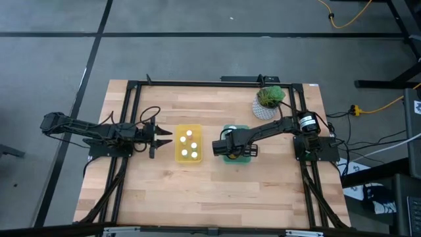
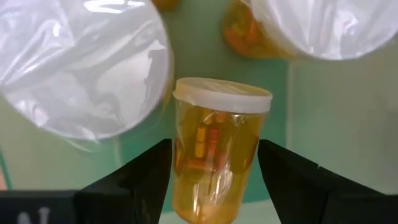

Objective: Pick and place medicine bottles into bin by pill shape (circle, oval)
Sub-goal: Put the large orange pill bottle into the green bin

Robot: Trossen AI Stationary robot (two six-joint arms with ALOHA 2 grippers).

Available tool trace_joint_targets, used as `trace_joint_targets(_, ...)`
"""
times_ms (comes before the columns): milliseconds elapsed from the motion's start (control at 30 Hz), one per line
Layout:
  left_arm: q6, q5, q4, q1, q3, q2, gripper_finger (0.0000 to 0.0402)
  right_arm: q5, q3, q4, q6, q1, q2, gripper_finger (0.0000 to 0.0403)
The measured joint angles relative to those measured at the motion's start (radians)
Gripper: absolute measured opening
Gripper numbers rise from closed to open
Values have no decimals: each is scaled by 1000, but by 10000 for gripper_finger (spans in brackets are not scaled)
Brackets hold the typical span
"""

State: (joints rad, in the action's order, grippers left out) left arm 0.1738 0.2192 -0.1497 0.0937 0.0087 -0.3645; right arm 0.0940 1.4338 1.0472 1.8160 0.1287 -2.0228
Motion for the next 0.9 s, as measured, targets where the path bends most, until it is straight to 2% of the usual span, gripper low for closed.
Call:
trace_joint_targets(233,0,0,0,0,0,0,150,24,0,-7,-27,0,0,241)
trace_joint_targets(467,0,0,0,0,0,0,150,0,-78,-133,-3,0,0,241)
trace_joint_targets(733,0,0,0,0,0,0,150,14,-88,-135,32,0,3,241)
trace_joint_targets(900,0,0,0,0,0,0,150,18,-88,-136,31,0,3,210)
